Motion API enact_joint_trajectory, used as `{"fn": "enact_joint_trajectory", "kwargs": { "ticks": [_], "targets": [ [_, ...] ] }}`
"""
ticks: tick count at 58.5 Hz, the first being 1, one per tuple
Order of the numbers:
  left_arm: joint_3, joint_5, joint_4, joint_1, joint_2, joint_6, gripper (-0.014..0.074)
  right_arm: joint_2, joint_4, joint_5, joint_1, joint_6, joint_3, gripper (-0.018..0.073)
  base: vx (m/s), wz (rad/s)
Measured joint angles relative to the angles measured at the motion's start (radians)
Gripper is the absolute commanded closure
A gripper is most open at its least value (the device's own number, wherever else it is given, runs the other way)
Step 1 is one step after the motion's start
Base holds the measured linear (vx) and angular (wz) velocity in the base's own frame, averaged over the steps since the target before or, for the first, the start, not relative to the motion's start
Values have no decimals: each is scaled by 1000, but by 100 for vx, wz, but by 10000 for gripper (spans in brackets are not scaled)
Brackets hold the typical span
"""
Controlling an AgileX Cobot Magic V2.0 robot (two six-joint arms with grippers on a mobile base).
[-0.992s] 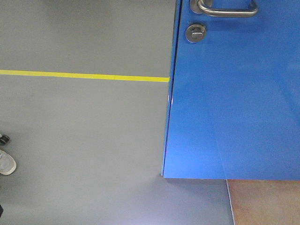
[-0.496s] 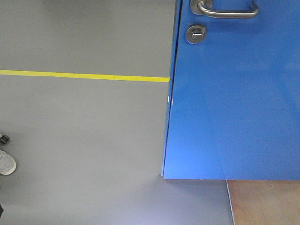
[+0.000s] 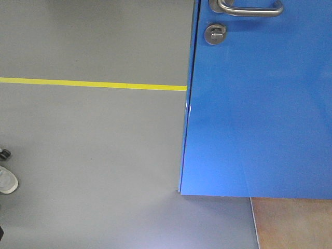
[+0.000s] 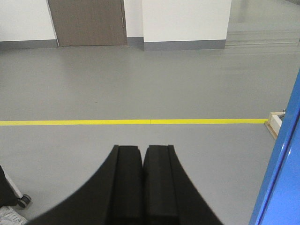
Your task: Move to blue door and open it
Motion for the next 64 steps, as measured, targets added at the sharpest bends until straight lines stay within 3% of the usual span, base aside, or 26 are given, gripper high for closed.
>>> {"fn": "enact_joint_trajectory", "kwargs": {
  "ticks": [7,18,28,45,64],
  "targets": [
    [0,0,0,0,0,0,524,-289,-29,22,0,0,243,547,0,0],
    [0,-1,0,0,0,0,524,-552,-54,155,0,5,438,547,0,0],
    [0,1,0,0,0,0,524,-546,-85,162,-10,53,523,547,0,1],
    [0,0,0,0,0,0,524,-538,-107,-136,-13,223,718,547,0,0],
    [0,0,0,0,0,0,524,-538,-157,-181,-13,278,726,547,0,0]
  ]
}}
